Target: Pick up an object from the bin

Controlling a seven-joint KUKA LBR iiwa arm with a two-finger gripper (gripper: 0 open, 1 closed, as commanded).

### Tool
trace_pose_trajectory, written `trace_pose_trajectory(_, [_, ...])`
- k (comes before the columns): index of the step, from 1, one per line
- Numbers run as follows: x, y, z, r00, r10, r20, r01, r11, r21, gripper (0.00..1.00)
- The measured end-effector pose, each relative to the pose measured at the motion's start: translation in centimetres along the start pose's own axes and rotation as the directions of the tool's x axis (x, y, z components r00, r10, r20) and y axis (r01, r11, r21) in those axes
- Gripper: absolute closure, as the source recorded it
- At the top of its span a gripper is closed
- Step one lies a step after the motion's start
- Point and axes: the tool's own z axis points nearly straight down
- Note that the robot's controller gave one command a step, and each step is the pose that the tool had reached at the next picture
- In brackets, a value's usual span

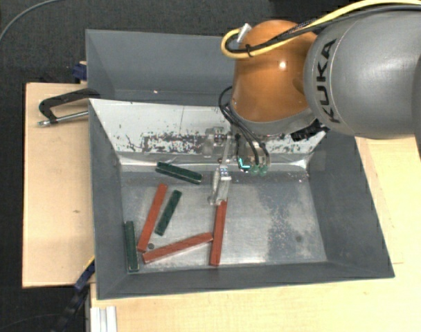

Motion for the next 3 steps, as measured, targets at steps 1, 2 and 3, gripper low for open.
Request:
trace_pose_trajectory(1, [4.8, -3.7, 13.0, 0.972, -0.236, 0.001, 0.236, 0.972, 0.001, 0.00])
trace_pose_trajectory(2, [7.2, -3.9, 12.8, 0.794, -0.608, 0.004, 0.608, 0.794, 0.003, 0.00])
trace_pose_trajectory(3, [7.2, -3.9, 12.8, 0.795, -0.607, 0.004, 0.607, 0.795, 0.002, 1.00])
